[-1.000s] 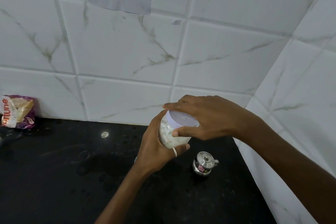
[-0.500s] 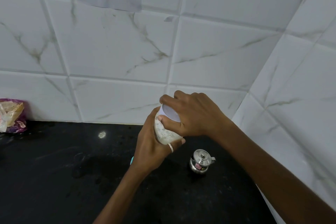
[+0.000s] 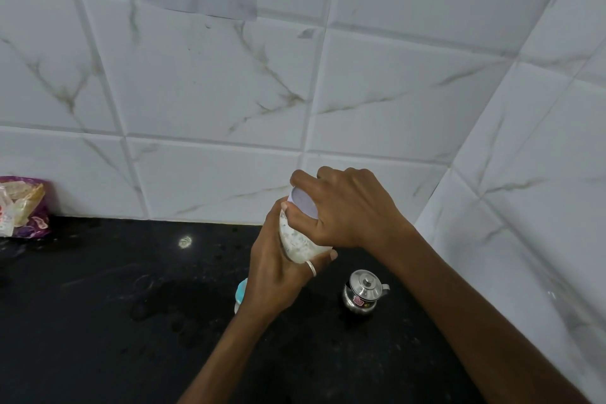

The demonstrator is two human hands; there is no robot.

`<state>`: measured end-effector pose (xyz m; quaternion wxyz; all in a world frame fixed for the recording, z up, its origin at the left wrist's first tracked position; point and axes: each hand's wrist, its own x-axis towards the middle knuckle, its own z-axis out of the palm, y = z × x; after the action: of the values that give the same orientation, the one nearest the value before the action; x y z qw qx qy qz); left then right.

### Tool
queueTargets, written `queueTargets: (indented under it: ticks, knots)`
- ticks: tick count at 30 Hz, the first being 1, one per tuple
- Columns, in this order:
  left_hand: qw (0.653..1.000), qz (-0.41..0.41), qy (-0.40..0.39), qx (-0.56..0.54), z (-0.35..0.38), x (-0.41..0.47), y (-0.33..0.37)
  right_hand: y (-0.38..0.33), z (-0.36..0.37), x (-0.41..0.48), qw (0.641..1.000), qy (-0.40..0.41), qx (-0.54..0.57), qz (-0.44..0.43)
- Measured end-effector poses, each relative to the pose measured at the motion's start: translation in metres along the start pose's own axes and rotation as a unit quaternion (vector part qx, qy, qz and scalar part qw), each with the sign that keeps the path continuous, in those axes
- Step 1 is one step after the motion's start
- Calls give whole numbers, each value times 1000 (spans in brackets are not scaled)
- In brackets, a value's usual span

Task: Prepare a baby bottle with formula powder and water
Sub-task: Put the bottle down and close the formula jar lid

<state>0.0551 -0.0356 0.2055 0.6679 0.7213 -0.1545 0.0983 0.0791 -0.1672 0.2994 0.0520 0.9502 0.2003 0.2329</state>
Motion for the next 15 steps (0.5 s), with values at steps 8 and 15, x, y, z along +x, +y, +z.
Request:
queueTargets:
  ticks: [8, 15]
  knots:
    - [1000, -19, 6, -4, -1, 3, -7, -2, -4, -1, 999, -30, -3, 30]
    - [1000, -16, 12, -14, -2, 3, -10, 7, -10, -11, 968, -128, 174, 128]
